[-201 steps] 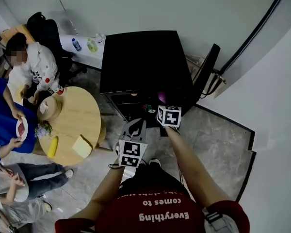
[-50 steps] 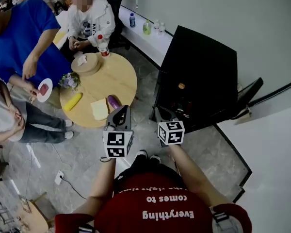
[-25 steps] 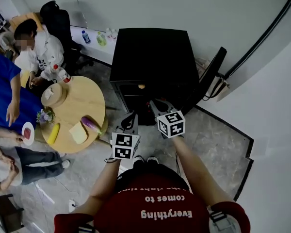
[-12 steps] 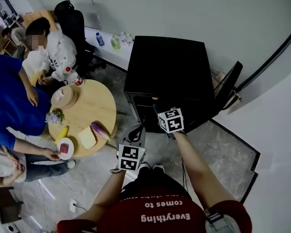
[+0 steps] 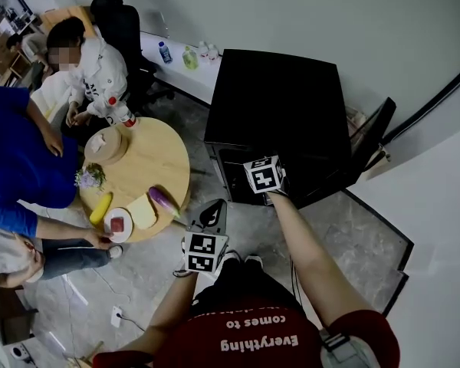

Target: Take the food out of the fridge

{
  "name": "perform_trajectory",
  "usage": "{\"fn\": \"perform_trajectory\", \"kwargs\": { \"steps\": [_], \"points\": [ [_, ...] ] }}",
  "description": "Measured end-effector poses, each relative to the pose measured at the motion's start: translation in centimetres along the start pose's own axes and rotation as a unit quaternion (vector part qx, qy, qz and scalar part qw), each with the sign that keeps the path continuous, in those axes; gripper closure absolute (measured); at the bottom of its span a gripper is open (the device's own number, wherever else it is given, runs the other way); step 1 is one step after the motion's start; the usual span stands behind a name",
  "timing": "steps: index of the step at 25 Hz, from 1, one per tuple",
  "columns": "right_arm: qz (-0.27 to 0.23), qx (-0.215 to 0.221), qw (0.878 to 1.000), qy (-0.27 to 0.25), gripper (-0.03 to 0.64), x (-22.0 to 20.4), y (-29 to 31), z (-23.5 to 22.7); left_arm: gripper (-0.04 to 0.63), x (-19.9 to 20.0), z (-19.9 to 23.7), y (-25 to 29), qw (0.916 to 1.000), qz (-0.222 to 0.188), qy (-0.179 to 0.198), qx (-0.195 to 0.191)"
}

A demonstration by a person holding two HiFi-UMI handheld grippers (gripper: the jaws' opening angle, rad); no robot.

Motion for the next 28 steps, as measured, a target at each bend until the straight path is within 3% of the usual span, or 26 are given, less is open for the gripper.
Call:
{"fn": "perform_trajectory", "kwargs": {
  "steps": [4, 8, 18, 28],
  "points": [
    [0.018, 0.001, 0.999, -0.043, 0.456, 0.0, 0.2, 0.8, 0.594, 0.1, 0.4, -0.1, 1.0, -0.004, -0.003, 0.001],
    [0.011, 0.018, 0.998, -0.053, 0.459, -0.2, -0.2, 0.8, 0.594, 0.3, 0.4, -0.1, 1.0, -0.008, -0.001, -0.001],
    [-0.041, 0.022, 0.998, 0.03, 0.459, -2.8, -4.4, 0.0, 0.594, 1.3, 0.6, -0.1, 0.9997, -0.02, 0.013, -0.011],
    [-0.083, 0.031, 0.994, 0.065, 0.459, -5.9, -11.7, 0.6, 0.594, 2.2, -1.2, -0.1, 0.9986, -0.033, 0.024, -0.034]
  ]
}}
Point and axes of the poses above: the fingertips, and each gripper's own axes: y forward along the fingers, z to its left, x out of its top, the point moved 9 cm from there along -y, backward along the fingers, and after that the axes turned 11 degrees about -x, right-handed, at the moved point
